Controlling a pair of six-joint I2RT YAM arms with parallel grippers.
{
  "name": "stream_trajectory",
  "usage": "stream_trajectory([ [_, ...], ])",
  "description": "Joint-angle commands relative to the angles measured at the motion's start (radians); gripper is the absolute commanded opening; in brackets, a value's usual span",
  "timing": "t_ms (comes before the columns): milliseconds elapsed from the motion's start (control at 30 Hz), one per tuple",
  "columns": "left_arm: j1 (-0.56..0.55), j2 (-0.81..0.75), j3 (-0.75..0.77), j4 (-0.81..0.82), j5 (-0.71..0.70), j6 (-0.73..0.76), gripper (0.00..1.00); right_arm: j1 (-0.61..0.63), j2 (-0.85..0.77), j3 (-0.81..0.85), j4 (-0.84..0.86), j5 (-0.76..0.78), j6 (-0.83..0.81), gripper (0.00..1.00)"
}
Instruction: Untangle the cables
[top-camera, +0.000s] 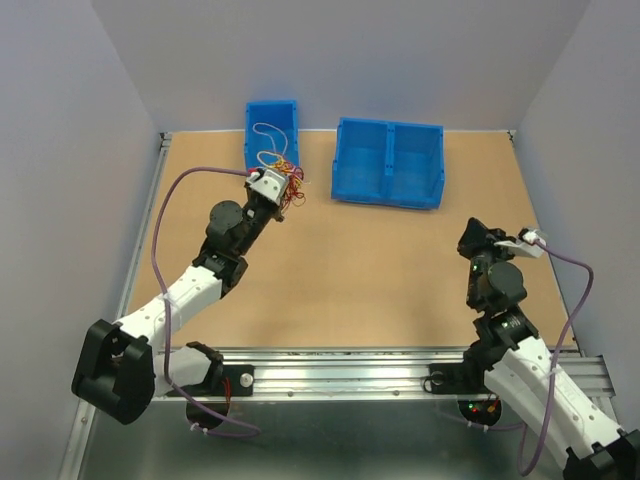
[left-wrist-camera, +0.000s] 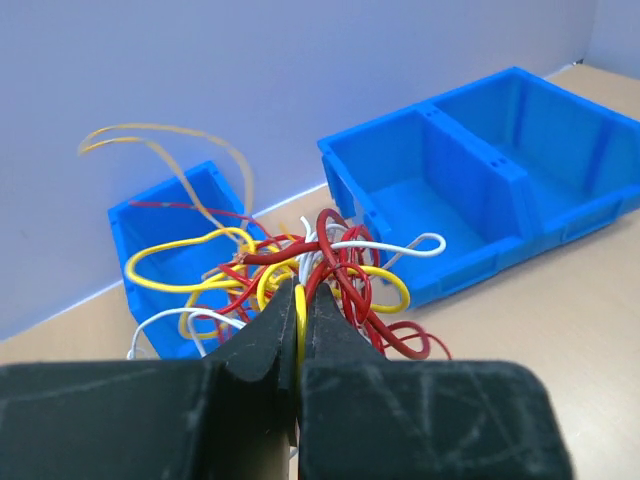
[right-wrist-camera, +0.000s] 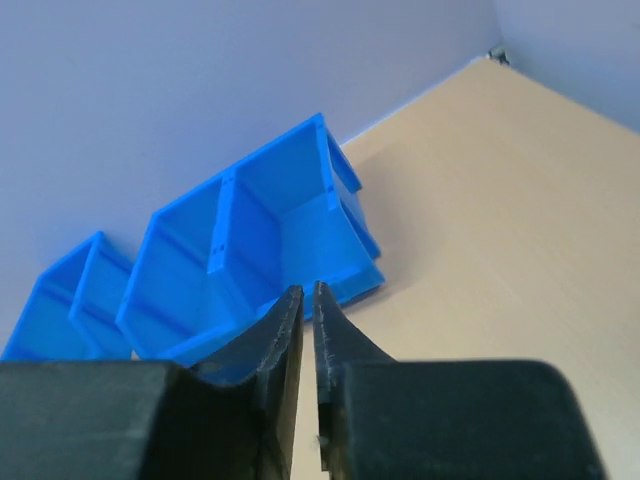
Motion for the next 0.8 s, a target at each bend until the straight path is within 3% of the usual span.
stream_trajectory([
  [0, 0.000, -0.061, -0.013, 0.076, 0.418, -0.027, 0.07, -0.003, -0.043, -0.011, 0.017, -0.210, -0.060, 0.28],
  [33, -0.005, -0.060, -0.014, 0.066, 0.485, -0.012, 0.13, -0.003, -0.035, -0.007, 0.027, -0.277, -0.069, 0.41],
  [67, -0.028, -0.060, -0.017, 0.047, 0.524, 0.019, 0.14, -0.003, -0.024, -0.005, 0.059, -0.343, -0.083, 0.69],
  [100, -0.041, -0.060, -0.019, 0.033, 0.550, 0.045, 0.15, -0.003, -0.014, 0.001, 0.075, -0.464, -0.089, 0.76],
  [200, -0.087, -0.055, -0.020, -0.014, 0.566, 0.124, 0.15, -0.003, 0.046, 0.013, 0.130, -0.631, -0.091, 0.89],
  [500, -0.199, -0.054, -0.027, -0.105, 0.534, 0.255, 0.15, -0.003, 0.215, 0.029, 0.326, -0.940, -0.052, 0.94],
  [767, -0.284, -0.047, -0.043, -0.116, 0.428, 0.327, 0.15, -0.003, 0.393, 0.070, 0.429, -0.966, -0.020, 0.92],
])
